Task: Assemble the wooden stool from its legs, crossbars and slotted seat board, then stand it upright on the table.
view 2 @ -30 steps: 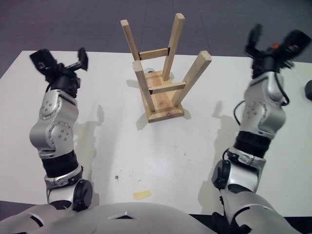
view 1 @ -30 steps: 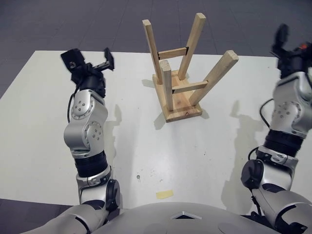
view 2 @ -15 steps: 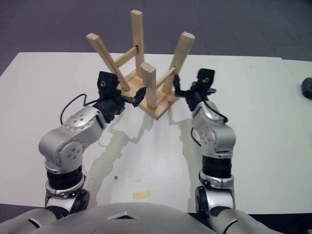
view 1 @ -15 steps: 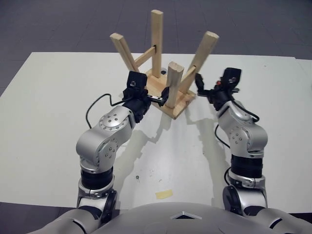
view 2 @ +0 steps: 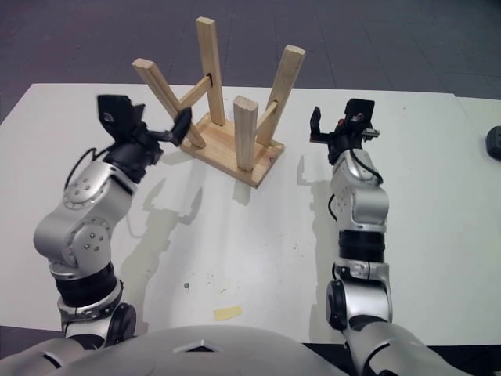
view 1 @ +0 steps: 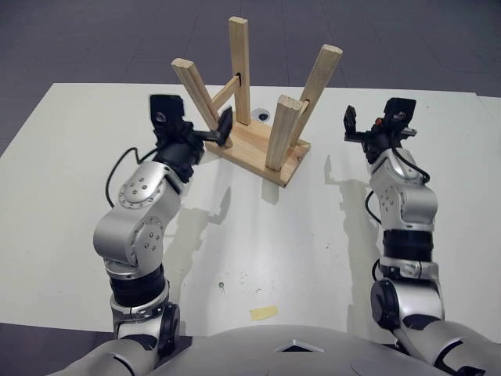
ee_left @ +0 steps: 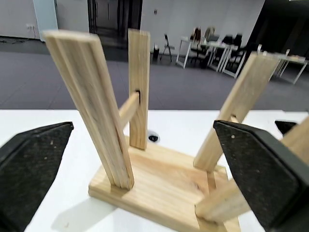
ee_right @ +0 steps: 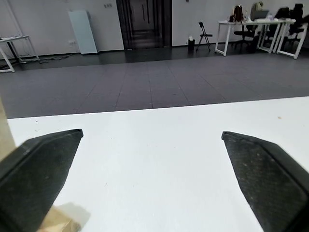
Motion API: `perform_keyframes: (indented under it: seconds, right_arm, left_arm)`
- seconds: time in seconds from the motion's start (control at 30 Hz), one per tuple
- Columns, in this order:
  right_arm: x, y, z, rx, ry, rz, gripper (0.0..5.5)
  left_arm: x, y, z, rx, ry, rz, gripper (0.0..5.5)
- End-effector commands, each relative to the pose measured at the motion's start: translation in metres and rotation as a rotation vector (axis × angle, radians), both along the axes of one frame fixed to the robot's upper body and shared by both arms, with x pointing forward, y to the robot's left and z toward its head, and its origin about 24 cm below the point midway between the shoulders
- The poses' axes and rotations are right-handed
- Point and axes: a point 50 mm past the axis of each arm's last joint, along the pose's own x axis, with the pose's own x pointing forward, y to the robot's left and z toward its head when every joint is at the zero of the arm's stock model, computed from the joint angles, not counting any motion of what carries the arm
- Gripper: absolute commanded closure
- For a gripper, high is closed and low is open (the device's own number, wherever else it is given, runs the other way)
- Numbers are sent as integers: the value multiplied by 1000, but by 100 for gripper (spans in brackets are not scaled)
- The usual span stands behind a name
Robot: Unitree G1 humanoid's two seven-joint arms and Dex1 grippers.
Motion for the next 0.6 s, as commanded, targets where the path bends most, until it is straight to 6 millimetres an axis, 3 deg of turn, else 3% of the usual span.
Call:
perform_keyframes:
  seconds: [0.03, 0.3, 0.6]
  right_arm:
    - [39, -12, 0, -99, 26, 70, 14]
    - [63, 6, 5, -153, 43, 180, 14]
    - [57, 32, -5, -189, -7, 484, 14]
  left_arm:
    - [5, 15, 5, -58, -60, 66, 10]
    - [11, 11, 17, -108, -128, 18, 10]
    - [15, 24, 6, -45, -77, 51, 10]
